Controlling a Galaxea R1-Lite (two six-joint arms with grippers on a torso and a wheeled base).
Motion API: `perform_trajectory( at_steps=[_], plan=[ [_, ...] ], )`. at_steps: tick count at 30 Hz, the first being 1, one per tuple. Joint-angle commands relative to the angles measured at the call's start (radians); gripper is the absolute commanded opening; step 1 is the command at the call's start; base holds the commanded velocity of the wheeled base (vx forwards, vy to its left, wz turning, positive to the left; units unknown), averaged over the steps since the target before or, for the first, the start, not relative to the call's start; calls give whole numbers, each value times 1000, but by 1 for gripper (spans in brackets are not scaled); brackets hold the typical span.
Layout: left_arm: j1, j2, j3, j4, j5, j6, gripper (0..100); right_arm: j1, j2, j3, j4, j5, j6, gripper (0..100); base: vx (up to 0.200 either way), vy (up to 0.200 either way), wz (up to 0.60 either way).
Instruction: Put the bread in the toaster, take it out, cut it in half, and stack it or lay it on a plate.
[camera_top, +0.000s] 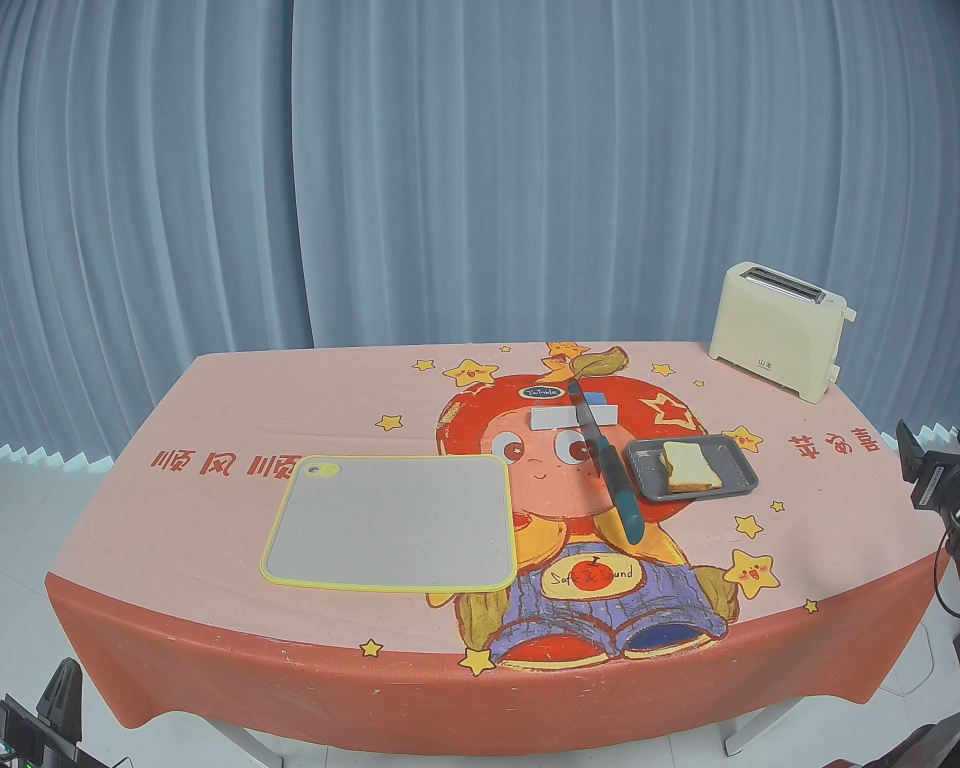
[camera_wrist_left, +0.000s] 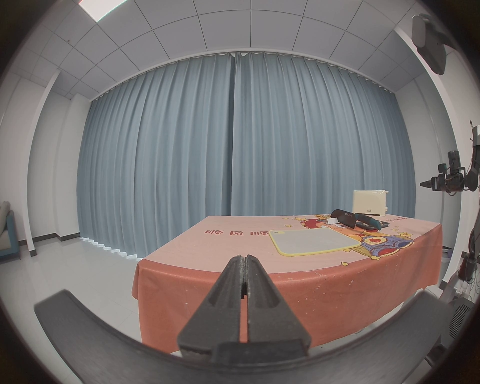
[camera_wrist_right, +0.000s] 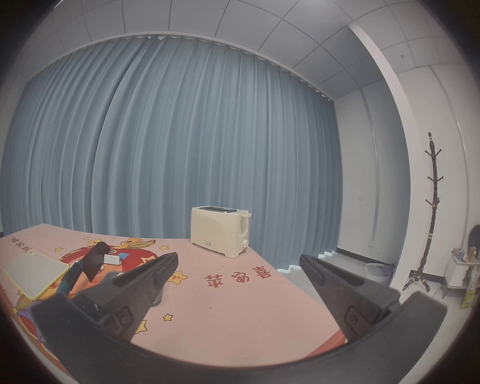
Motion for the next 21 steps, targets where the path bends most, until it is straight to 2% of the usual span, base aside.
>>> perform_trajectory(
  at_steps=[1,14,21],
  plan=[
    [0,-16,16,0,0,-1,0,-2,-41,13,0,0,-18,100,0,0,0],
    [0,-16,16,0,0,-1,0,-14,-135,56,0,35,-49,100,0,0,0],
    [0,-16,16,0,0,-1,0,-14,-167,81,1,37,-49,100,0,0,0]
  ],
)
